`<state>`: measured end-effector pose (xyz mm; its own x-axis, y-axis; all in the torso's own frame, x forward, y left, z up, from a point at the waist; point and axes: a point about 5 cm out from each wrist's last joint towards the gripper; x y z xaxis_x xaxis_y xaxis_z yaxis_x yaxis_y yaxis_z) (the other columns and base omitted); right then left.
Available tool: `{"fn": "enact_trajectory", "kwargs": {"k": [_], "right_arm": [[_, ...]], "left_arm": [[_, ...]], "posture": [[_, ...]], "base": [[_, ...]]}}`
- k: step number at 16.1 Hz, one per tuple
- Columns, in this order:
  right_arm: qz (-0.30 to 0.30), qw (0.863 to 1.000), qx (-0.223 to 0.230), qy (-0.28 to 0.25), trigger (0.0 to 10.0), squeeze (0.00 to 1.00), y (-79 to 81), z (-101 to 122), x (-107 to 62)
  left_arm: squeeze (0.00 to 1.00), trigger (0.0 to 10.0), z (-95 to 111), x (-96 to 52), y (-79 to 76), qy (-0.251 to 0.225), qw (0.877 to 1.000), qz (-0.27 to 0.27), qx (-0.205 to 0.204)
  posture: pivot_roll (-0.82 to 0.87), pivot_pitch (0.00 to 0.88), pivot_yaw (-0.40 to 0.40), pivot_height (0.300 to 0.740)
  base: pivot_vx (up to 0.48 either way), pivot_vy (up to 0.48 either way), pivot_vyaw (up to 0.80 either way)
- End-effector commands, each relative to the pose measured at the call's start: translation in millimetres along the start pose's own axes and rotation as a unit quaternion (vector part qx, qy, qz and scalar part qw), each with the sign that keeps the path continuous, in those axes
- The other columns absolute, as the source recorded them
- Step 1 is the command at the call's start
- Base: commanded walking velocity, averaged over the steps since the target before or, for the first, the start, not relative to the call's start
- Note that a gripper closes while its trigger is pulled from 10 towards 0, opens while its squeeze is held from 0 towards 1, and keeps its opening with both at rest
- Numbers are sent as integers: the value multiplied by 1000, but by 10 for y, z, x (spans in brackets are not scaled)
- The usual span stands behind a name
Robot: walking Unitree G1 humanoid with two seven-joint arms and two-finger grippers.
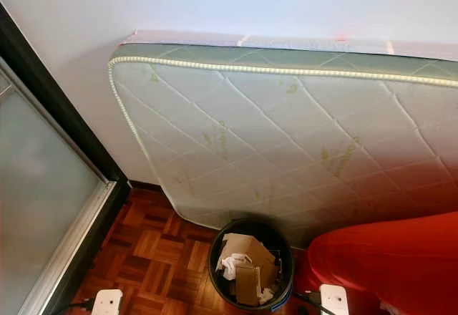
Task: Clean up the room
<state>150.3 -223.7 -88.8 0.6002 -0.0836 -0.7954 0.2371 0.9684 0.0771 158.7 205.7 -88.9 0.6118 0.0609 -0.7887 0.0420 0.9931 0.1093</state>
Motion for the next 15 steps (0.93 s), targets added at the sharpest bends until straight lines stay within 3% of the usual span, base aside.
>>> {"fn": "enact_trajectory", "kwargs": {"k": [1, 5, 15], "right_arm": [[1, 1000, 8, 5, 10000, 0, 11, -62, -15], [4, 1000, 10, 5, 10000, 0, 22, -96, -25], [-1, 1000, 17, 9, 10000, 0, 14, -149, -41]], "left_arm": [[0, 10000, -70, -19, 10, 12, 1000, 2, 3], [0, 10000, -64, -18, -3, 8, 1000, 0, 2], [0, 10000, -70, -21, 15, 9, 1000, 0, 5]], "posture": [[-3, 167, 50, 740], [-16, 157, 53, 740], [-32, 123, 62, 740]], "base": [[0, 0, 0], [0, 0, 0], [-266, 0, 0]]}}
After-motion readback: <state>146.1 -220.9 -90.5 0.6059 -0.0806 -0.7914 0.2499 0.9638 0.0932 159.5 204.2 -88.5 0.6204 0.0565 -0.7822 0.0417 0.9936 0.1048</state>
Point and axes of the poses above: a point about 5 cm out from each wrist's last joint towards the gripper, its own x axis pointing out of the wrist towards the gripper, its own z axis along the axis of the wrist's last joint, y = z × x, and after that the axes turned 7 degrees about x, right-handed
